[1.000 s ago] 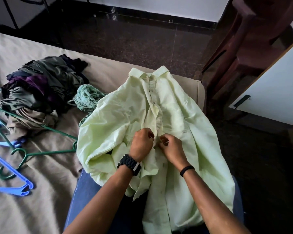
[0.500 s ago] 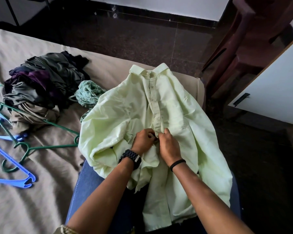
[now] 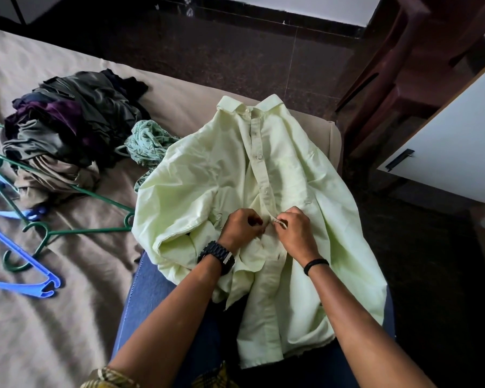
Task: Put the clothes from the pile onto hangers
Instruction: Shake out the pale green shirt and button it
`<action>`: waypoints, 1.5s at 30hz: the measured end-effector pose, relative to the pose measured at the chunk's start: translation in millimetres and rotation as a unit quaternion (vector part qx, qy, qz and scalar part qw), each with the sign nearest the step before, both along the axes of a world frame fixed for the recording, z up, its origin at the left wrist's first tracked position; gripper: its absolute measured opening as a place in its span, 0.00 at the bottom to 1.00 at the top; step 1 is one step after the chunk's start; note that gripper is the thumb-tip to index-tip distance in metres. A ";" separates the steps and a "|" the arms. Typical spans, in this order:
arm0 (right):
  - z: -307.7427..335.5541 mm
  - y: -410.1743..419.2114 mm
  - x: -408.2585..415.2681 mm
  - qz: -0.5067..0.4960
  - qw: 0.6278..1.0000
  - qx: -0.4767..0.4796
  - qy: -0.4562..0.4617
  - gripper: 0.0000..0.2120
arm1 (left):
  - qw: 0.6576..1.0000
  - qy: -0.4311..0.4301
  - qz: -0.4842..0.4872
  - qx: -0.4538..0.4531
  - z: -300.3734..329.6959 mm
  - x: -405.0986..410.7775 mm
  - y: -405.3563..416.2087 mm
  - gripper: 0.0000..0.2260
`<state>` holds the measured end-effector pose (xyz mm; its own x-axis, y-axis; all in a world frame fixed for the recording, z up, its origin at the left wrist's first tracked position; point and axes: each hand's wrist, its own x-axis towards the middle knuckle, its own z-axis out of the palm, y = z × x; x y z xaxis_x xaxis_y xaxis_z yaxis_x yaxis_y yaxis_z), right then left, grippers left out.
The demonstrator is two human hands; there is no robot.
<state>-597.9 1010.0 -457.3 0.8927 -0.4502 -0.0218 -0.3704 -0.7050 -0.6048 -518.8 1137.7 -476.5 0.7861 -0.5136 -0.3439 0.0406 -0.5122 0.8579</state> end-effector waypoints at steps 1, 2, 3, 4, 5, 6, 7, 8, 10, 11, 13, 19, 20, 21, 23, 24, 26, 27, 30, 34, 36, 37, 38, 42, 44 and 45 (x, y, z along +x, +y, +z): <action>0.7 -0.1 0.6 -0.003 1.000 0.002 -0.004 0.09 | 1.000 -0.014 0.007 0.008 -1.0 -0.7 0.5 0.04; 1.3 0.3 0.8 -0.004 1.000 0.006 -0.010 0.08 | 0.999 -0.024 0.022 0.010 -2.0 -1.0 1.0 0.05; 3.3 0.8 0.5 -0.006 1.000 0.015 -0.021 0.06 | 0.999 -0.030 0.040 0.005 -2.1 -0.9 1.2 0.06; 4.8 1.4 0.1 -0.009 0.999 0.024 -0.033 0.04 | 0.998 -0.032 0.056 -0.004 -1.1 -0.7 1.1 0.07; 6.8 2.7 -0.8 -0.008 0.999 0.028 -0.041 0.03 | 0.997 -0.031 0.065 -0.013 0.7 -0.7 1.5 0.08; 7.5 3.7 -1.4 -0.001 0.999 0.025 -0.043 0.02 | 0.997 -0.026 0.067 -0.019 1.4 -0.8 1.5 0.08; 6.4 4.3 -1.6 0.011 0.999 0.016 -0.040 0.02 | 0.998 -0.023 0.061 -0.021 2.5 -1.0 1.4 0.09; 4.5 4.5 -1.4 0.024 0.999 0.005 -0.035 0.01 | 0.998 -0.022 0.054 -0.022 2.6 -1.2 1.0 0.10; 2.0 5.7 -1.0 0.034 0.999 -0.008 -0.027 0.04 | 0.998 -0.020 0.054 -0.033 4.1 -2.1 0.4 0.14; 1.9 6.5 -0.8 0.034 0.999 -0.007 -0.026 0.05 | 0.997 -0.010 0.061 -0.045 5.8 -2.5 0.2 0.15; 4.0 9.0 -0.3 0.027 0.999 0.006 -0.029 0.06 | 0.994 0.021 0.075 -0.075 9.9 -2.4 0.6 0.14; 9.5 13.3 1.0 -0.050 0.993 0.101 -0.030 0.05 | 0.976 0.137 0.071 -0.156 16.0 -5.1 5.3 0.08; 9.4 12.7 0.9 -0.058 0.992 0.111 -0.031 0.05 | 0.975 0.138 0.069 -0.157 17.1 -5.9 4.9 0.08; 9.6 12.4 0.7 -0.063 0.990 0.119 -0.032 0.05 | 0.975 0.137 0.070 -0.160 18.9 -7.1 4.8 0.08; 9.9 12.3 -0.2 -0.070 0.989 0.128 -0.038 0.04 | 0.975 0.127 0.074 -0.164 20.7 -7.9 3.5 0.07; 9.8 12.7 -0.6 -0.075 0.988 0.131 -0.044 0.04 | 0.976 0.120 0.076 -0.163 20.5 -8.2 3.3 0.06; 9.4 13.4 -1.6 -0.092 0.984 0.137 -0.059 0.04 | 0.979 0.106 0.081 -0.156 20.0 -9.5 3.4 0.05; 9.2 13.4 -1.9 -0.102 0.982 0.142 -0.065 0.04 | 0.981 0.095 0.085 -0.149 20.3 -10.7 3.6 0.05; 9.3 13.0 -2.0 -0.119 0.977 0.161 -0.069 0.04 | 0.993 -0.026 0.083 -0.076 20.5 -15.4 3.1 0.03; 12.1 16.9 -2.4 -0.093 0.984 0.138 -0.062 0.04 | 0.978 -0.204 0.043 -0.019 22.7 -20.3 0.4 0.04; 13.8 20.6 -3.6 -0.060 0.991 0.095 -0.067 0.07 | 0.980 -0.195 0.040 -0.019 27.4 -24.5 -0.8 0.05; 14.5 22.7 -4.8 -0.041 0.994 0.072 -0.071 0.08 | 0.981 -0.185 0.047 -0.020 29.3 -26.2 -0.7 0.05; 14.5 24.8 -5.7 -0.025 0.996 0.051 -0.076 0.08 | 0.982 -0.177 0.058 -0.019 30.0 -27.2 -0.5 0.06; 13.2 32.2 -10.2 0.027 0.993 -0.025 -0.111 0.07 | 0.982 -0.168 0.088 -0.002 33.1 -30.9 0.2 0.07; 13.2 33.3 -11.0 0.029 0.992 -0.020 -0.118 0.07 | 0.981 -0.171 0.093 0.009 34.3 -32.5 -0.9 0.08; 13.1 33.5 -11.4 0.029 0.992 -0.016 -0.120 0.08 | 0.980 -0.176 0.092 0.017 35.4 -33.9 -1.5 0.09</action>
